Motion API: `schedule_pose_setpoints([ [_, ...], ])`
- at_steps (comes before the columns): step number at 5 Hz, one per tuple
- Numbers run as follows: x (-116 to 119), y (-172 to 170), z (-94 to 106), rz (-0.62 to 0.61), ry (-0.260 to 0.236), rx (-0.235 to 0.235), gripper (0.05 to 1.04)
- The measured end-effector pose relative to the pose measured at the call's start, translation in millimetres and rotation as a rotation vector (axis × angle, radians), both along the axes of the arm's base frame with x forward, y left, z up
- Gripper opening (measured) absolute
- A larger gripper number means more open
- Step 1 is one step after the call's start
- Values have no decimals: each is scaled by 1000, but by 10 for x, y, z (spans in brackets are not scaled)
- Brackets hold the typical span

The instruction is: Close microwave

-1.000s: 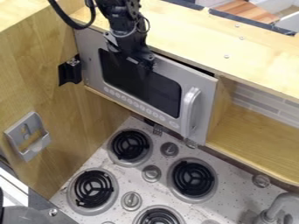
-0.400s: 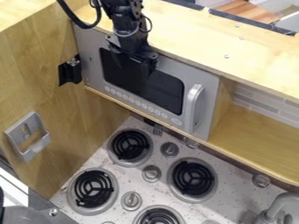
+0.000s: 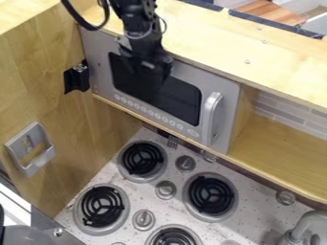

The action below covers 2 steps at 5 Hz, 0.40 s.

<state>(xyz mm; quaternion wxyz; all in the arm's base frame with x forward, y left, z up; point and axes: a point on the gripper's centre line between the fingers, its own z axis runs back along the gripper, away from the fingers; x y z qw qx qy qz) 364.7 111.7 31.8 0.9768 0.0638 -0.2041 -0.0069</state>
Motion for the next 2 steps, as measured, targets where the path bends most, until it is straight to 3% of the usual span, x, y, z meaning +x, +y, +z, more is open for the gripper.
schedule_pose_setpoints([
  [2, -570, 18, 415, 24, 43, 35, 1000],
])
